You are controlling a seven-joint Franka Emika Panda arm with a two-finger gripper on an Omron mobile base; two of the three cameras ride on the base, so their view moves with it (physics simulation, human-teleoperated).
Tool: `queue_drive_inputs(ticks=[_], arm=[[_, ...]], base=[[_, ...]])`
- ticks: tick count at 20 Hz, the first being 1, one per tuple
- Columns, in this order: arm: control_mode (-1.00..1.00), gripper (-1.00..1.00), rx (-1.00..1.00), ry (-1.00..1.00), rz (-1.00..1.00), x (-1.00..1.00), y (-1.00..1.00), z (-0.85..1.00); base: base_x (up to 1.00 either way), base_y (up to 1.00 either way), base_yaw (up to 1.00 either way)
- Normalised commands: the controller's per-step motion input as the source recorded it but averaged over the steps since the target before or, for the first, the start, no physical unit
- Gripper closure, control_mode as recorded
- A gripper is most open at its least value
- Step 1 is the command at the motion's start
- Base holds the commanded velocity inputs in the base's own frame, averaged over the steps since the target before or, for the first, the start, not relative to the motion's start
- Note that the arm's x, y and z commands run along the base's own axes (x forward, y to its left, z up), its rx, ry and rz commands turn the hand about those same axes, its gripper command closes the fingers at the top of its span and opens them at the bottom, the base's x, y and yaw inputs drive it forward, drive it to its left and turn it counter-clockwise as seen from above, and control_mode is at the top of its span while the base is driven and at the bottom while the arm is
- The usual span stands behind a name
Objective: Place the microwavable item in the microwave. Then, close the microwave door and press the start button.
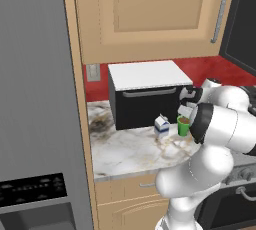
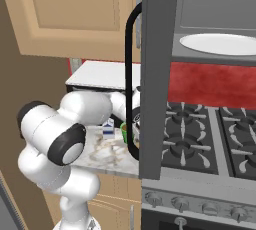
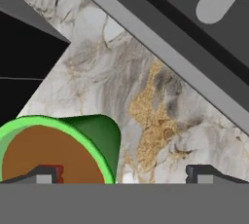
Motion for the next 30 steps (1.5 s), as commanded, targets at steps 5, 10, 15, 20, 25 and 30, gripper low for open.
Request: queue_drive_inputs(ticks=[5, 10, 15, 20, 25, 30], arm=[[-1.00, -1.00, 0.01, 0.02, 0.00, 0.12, 0.00, -0.07], [-1.00, -1.00, 0.00, 0.04, 0.00, 0.06, 0.00, -0.16], [-1.00, 1.00, 0.00, 0.06, 0.00, 0.00, 0.00, -0.32], [-1.00, 1.00, 0.00, 0.02, 0.00, 0.01, 0.00, -0.15], [-1.00, 1.00, 0.00, 0.00, 0.00, -0.05, 0.06, 0.00], [-1.00, 1.00, 0.00, -0.09, 0.00, -0.42, 0.08, 0.20]], base=[[0.00, 0.00, 0.00], [0.00, 0.00, 0.00], [0.00, 0.00, 0.00], [0.00, 0.00, 0.00], [0.00, 0.00, 0.00], [0.00, 0.00, 0.00]])
